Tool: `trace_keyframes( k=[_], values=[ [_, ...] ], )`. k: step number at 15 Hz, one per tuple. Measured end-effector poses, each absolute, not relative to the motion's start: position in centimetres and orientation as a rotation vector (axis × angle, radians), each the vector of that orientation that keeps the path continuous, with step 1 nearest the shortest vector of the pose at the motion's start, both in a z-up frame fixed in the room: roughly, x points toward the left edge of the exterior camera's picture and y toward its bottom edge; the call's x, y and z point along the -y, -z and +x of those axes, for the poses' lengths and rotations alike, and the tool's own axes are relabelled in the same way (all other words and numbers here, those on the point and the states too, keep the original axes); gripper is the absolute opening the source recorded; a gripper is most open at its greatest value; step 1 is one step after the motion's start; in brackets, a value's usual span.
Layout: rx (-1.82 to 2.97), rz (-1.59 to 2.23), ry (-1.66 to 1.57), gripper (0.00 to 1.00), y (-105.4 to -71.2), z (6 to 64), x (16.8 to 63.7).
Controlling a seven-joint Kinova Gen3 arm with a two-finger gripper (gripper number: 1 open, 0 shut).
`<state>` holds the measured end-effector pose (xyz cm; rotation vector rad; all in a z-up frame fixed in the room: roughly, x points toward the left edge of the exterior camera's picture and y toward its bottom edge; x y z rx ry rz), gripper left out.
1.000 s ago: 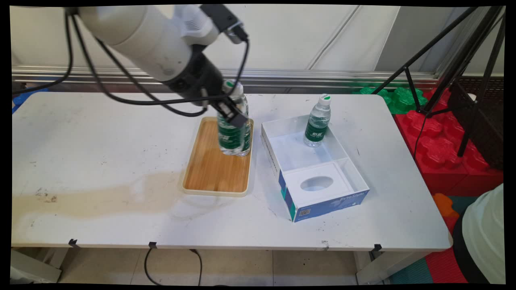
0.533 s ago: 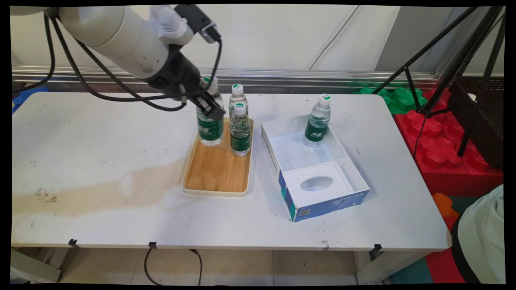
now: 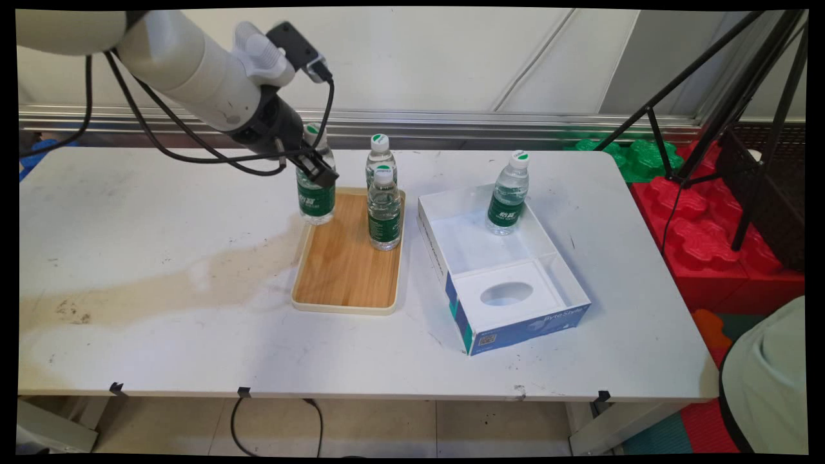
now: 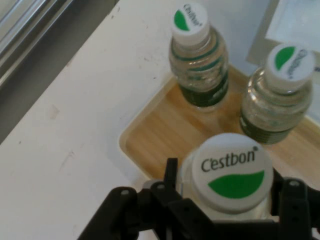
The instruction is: Place the picked object on the tray
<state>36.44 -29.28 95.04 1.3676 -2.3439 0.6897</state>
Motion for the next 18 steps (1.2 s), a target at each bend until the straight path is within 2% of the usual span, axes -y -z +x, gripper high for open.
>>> trace_keyframes(
  k=[13,18],
  values=[
    [2.353,1.308,-0.636,0.0,-87.5,38.0,34.3],
    [2.33,1.299,-0.632,0.0,-86.0,38.7,34.9]
  ],
)
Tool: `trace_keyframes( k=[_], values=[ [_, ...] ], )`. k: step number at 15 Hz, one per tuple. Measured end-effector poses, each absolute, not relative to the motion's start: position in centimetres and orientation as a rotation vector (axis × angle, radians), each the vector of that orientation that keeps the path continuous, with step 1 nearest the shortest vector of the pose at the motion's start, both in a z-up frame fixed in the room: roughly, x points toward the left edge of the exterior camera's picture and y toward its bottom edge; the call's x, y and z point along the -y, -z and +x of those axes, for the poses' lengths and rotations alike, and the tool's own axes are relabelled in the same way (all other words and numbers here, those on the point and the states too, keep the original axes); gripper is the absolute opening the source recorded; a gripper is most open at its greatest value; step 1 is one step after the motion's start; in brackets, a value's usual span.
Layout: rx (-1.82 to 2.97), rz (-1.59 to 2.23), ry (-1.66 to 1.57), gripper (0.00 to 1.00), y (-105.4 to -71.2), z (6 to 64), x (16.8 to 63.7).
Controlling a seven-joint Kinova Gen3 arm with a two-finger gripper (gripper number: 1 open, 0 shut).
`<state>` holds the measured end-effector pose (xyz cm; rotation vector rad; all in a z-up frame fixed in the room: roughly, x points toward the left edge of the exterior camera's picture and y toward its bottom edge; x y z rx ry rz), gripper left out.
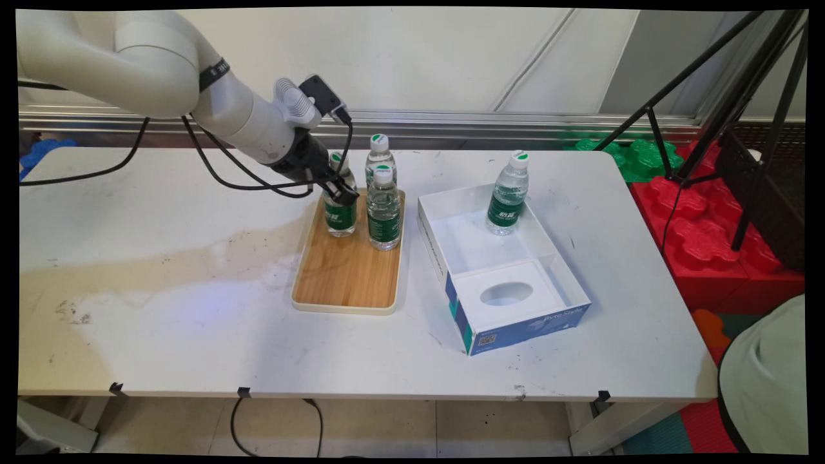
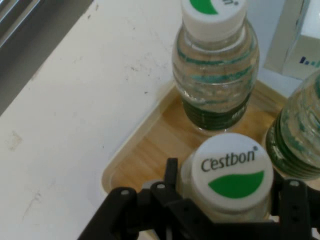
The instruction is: Place the picked object on the tray
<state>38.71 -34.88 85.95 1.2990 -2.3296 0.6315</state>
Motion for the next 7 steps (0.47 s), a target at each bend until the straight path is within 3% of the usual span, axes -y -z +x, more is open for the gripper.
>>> trace_keyframes(
  k=[3,4,7],
  values=[
    [2.319,1.303,-0.627,0.0,-85.6,39.2,34.6],
    [2.315,1.304,-0.626,1.0,-85.6,39.4,34.5],
    [2.306,1.313,-0.625,1.0,-85.6,40.1,34.0]
  ],
)
